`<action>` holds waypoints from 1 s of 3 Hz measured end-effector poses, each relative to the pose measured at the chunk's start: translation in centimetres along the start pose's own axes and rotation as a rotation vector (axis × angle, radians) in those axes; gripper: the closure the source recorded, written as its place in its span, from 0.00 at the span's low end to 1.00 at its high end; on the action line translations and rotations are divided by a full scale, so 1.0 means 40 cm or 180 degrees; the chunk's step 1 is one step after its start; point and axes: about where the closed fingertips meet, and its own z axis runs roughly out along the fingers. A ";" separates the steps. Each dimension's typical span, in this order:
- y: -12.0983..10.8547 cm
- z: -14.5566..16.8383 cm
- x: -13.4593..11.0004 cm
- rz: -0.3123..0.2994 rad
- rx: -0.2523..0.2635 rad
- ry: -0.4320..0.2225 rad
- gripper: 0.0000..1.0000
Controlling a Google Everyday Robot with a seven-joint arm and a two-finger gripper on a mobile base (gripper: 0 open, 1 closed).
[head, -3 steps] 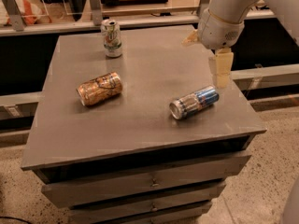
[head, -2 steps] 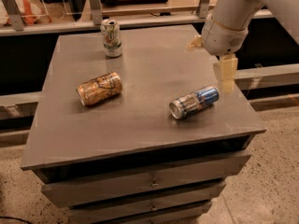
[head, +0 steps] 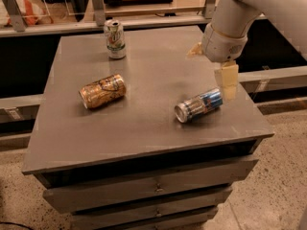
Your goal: Place redbull can upright
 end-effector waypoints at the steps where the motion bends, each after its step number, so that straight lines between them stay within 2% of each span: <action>1: 0.028 0.030 -0.003 0.0078 -0.0158 -0.0059 0.00; 2: 0.059 0.062 -0.021 0.0197 -0.0265 -0.0174 0.00; 3: 0.078 0.086 -0.033 0.0261 -0.0306 -0.0279 0.00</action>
Offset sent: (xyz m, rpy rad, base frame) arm -0.0577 0.0010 -0.0389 0.0275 0.2273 -0.0750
